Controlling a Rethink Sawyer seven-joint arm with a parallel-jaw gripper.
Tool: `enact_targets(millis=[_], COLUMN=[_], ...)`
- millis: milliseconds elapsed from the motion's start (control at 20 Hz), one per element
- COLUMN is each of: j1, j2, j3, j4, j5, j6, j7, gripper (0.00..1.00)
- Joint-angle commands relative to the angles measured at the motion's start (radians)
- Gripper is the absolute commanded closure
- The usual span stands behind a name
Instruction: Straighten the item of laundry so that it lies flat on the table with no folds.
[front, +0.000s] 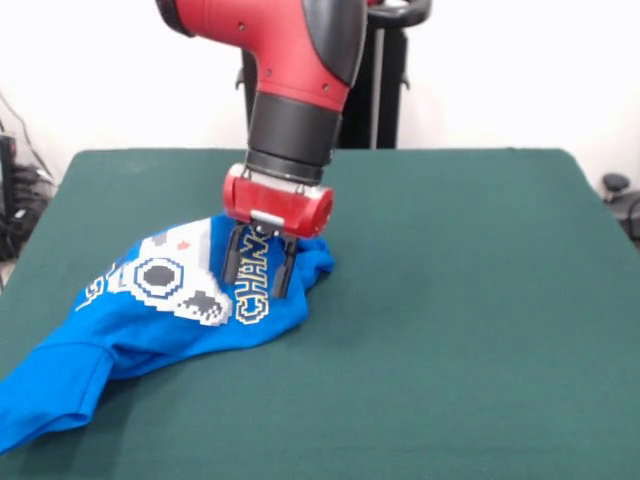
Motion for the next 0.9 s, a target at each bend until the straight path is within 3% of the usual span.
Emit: enact_targets(millis=[50, 400, 900], j1=[-0.048, -0.112, -0.127], j2=[0.087, 0.084, 0.043], j3=[0.167, 0.286, 0.303], j4=[-0.069, -0.028, -0.003], j5=[-0.019, -0.027, 0.009], j6=[0.037, 0.142, 0.301], j7=[0.132, 0.112, 0.081], gripper=[0.00, 0.00, 0.00])
